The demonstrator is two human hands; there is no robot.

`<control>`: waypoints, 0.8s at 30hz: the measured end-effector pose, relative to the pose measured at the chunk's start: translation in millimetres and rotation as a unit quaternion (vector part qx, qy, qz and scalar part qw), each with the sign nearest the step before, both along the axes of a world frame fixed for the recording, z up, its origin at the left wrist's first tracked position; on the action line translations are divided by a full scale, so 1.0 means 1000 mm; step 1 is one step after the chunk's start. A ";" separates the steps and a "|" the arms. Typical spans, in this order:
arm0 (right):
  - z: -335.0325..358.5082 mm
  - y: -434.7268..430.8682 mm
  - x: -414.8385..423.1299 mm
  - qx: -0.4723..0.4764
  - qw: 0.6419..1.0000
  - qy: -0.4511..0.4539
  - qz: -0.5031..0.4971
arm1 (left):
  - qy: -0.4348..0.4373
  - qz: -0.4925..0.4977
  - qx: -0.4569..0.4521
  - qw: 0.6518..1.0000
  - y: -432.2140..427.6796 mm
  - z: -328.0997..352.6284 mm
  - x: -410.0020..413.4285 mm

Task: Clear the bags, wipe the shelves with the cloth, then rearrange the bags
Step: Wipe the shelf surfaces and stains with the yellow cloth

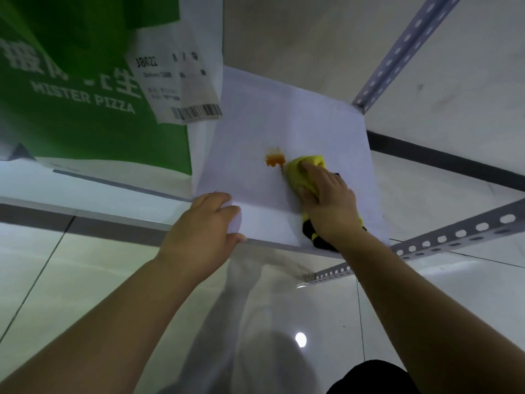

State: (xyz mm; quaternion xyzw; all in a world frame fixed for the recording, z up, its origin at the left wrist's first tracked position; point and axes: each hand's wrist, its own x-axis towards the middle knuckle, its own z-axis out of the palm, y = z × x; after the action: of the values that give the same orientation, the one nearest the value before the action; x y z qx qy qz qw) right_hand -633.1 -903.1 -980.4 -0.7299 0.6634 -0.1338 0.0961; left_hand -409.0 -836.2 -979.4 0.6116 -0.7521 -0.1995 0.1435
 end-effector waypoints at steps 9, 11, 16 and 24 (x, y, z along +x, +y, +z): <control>0.002 0.008 0.014 0.029 0.979 0.058 0.196 | -0.015 0.016 0.011 1.000 -0.001 0.002 0.002; -0.001 -0.017 0.022 0.012 0.978 0.088 0.189 | -0.014 0.015 0.014 1.000 -0.003 0.001 0.002; -0.005 -0.094 0.033 0.012 0.988 0.119 0.100 | -0.001 0.026 0.020 0.999 -0.005 0.003 0.001; -0.003 -0.109 0.046 0.050 0.989 0.107 0.084 | 0.007 0.036 0.020 0.999 -0.004 0.001 0.001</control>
State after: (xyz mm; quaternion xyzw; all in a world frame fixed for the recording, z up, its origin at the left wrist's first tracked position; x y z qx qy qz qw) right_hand -587.4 -1011.7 -983.2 -0.7873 0.6123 -0.0131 0.0719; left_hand -407.6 -839.8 -978.6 0.6395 -0.7246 -0.2135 0.1432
